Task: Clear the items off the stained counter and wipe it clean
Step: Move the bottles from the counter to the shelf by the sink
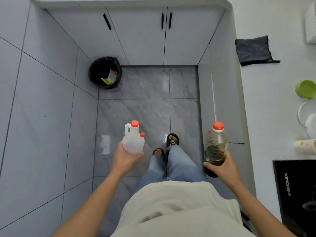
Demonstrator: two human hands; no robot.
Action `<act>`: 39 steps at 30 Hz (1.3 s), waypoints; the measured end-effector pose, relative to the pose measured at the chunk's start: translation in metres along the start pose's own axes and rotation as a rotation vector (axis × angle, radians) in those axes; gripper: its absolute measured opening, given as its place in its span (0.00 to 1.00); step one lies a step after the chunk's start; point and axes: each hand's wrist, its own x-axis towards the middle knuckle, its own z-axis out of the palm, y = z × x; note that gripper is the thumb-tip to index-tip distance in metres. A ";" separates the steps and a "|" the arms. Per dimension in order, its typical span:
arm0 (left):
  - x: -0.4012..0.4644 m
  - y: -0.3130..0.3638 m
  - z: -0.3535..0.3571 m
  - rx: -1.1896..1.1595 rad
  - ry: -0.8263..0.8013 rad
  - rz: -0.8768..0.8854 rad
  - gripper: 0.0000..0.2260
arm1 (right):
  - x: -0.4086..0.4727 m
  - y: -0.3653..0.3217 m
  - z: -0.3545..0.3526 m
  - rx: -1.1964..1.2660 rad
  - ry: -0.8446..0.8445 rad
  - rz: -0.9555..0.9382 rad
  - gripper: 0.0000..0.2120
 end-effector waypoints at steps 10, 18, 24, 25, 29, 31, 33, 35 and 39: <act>0.117 0.125 -0.003 0.043 -0.024 0.047 0.34 | 0.112 -0.067 -0.032 0.010 0.020 0.073 0.31; 0.156 0.161 -0.022 0.018 0.067 -0.058 0.32 | 0.227 -0.195 -0.045 -0.030 -0.042 -0.075 0.31; 0.190 0.167 -0.043 -0.010 0.089 -0.142 0.25 | 0.299 -0.300 -0.037 -0.050 -0.037 -0.191 0.33; 0.198 0.169 -0.047 -0.014 0.086 -0.157 0.25 | 0.309 -0.316 -0.035 -0.053 -0.033 -0.202 0.33; 0.236 0.190 -0.065 -0.014 0.069 -0.169 0.24 | 0.340 -0.367 -0.026 -0.060 -0.020 -0.226 0.32; 0.255 0.208 -0.074 0.002 0.047 -0.153 0.23 | 0.349 -0.385 -0.022 -0.063 -0.012 -0.219 0.31; 0.276 0.228 -0.082 0.028 0.024 -0.137 0.25 | 0.356 -0.397 -0.019 -0.063 -0.008 -0.193 0.31; 0.297 0.254 -0.089 0.033 0.026 -0.122 0.27 | 0.361 -0.404 -0.018 -0.062 0.002 -0.175 0.31; 0.335 0.312 -0.092 0.067 -0.016 -0.039 0.29 | 0.366 -0.403 -0.020 -0.019 0.034 -0.104 0.32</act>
